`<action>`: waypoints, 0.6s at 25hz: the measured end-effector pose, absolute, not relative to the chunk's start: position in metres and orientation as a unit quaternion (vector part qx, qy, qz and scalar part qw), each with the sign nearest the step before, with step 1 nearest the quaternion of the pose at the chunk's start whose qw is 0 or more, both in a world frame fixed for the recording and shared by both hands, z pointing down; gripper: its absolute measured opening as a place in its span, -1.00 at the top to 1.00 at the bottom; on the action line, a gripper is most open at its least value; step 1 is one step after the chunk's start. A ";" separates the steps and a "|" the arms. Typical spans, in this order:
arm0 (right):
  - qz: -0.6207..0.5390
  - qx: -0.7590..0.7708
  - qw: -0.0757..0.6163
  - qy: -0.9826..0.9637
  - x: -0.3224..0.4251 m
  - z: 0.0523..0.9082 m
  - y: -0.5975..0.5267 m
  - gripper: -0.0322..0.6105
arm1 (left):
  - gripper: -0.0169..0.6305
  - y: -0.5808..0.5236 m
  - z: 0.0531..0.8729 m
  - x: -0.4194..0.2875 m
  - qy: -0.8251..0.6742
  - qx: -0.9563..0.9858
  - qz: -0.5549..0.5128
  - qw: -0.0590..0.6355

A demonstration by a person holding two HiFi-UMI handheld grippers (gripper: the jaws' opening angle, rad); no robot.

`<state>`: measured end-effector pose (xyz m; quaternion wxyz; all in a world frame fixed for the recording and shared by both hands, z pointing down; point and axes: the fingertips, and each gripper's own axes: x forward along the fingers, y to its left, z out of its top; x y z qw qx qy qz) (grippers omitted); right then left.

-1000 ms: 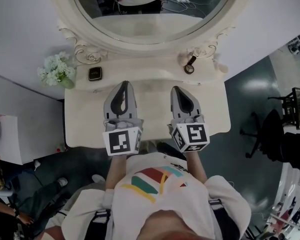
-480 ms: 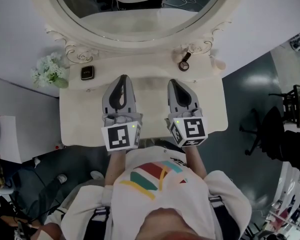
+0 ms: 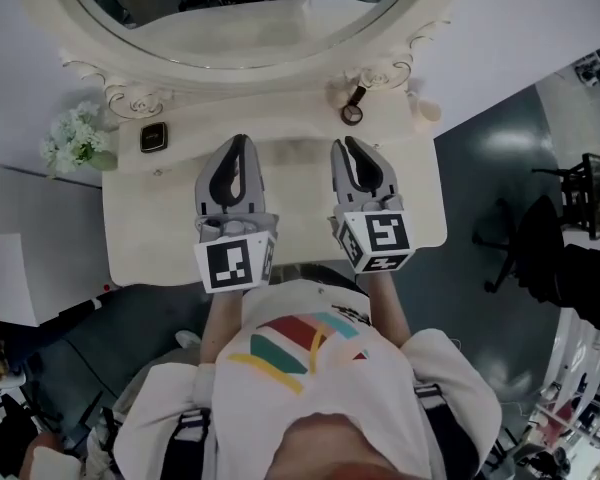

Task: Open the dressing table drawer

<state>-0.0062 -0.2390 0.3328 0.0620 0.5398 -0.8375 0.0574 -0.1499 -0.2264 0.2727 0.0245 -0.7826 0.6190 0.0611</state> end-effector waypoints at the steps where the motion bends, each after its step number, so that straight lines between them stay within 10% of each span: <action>1: 0.059 0.540 0.066 -0.837 -0.003 0.335 -0.240 0.78 | 0.91 -0.227 0.272 -0.147 0.619 -0.783 0.063 0.025; 15: 0.087 0.572 0.137 -0.804 0.071 0.404 -0.261 0.53 | 0.91 -0.227 0.284 -0.119 0.616 -0.786 0.042 0.033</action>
